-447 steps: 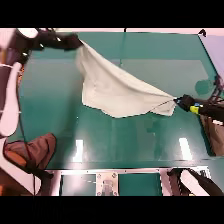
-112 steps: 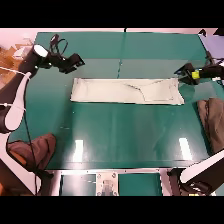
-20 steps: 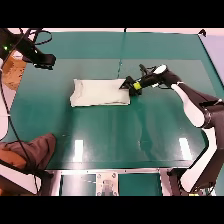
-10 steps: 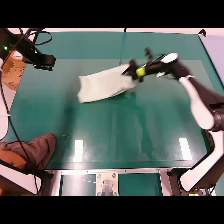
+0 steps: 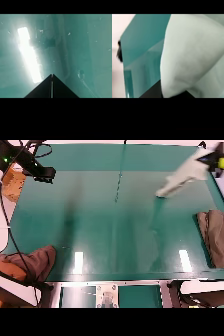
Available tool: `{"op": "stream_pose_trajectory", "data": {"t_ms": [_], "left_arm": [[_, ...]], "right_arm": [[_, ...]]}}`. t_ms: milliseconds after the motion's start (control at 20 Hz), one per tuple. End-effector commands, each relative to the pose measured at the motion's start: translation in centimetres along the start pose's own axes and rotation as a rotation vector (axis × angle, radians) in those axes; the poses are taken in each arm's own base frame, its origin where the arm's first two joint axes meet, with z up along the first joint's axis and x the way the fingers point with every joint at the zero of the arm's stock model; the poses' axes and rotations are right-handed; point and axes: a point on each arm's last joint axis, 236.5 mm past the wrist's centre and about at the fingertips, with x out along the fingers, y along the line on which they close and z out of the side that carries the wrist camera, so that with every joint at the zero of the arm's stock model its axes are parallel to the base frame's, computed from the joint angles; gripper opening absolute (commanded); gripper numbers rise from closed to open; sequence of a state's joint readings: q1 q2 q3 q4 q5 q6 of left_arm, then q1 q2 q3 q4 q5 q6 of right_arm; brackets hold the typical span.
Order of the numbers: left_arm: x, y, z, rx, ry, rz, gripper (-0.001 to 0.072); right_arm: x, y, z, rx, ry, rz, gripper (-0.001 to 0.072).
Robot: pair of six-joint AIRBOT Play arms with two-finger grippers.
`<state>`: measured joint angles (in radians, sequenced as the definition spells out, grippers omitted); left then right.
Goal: Fold the shirts.
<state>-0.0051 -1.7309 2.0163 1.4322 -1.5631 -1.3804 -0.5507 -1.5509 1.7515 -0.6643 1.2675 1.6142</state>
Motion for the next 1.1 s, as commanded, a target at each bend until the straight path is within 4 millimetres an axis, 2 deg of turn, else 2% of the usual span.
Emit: {"op": "stream_pose_trajectory", "data": {"t_ms": [0, 100, 200, 300, 450, 550, 750, 850, 1050], "left_arm": [[0.0, 0.0, 0.0, 0.000, 0.000, 0.000, 0.0024], [0.0, 0.0, 0.0, -0.001, -0.001, -0.001, 0.0024], [0.0, 0.0, 0.0, -0.003, 0.000, -0.003, 0.0024], [0.0, -0.1, 0.0, -0.008, 0.001, -0.003, 0.0024], [0.0, -0.2, -0.1, -0.008, 0.002, -0.008, 0.0024], [0.0, -0.2, -0.4, -0.008, 0.018, -0.011, 0.0024], [-0.1, -0.4, -0.8, -0.007, 0.032, -0.019, 0.0024], [-0.1, -0.7, -0.9, -0.007, 0.039, -0.030, 0.0024], [-0.1, -0.7, -1.0, -0.007, 0.043, -0.031, 0.0024]], "right_arm": [[-8.5, -6.4, 4.6, 0.097, -0.165, -0.093, 0.0023], [-12.2, -10.2, 6.0, 0.142, -0.234, -0.158, 0.0024], [-14.9, -12.5, 6.5, 0.180, -0.278, -0.192, 0.0023], [-16.8, -13.5, 6.4, 0.199, -0.294, -0.208, 0.0024], [-18.3, -13.7, 6.2, 0.184, -0.314, -0.241, 0.0023], [-19.3, -14.5, 5.4, 0.177, -0.307, -0.315, 0.0023], [-21.2, -18.0, 1.4, 0.302, -0.206, -0.509, 0.0023], [-22.3, -20.3, -1.8, 0.409, -0.122, -0.631, 0.0023], [-26.1, -23.9, -7.8, 0.571, 0.028, -0.901, 0.0024]]}}
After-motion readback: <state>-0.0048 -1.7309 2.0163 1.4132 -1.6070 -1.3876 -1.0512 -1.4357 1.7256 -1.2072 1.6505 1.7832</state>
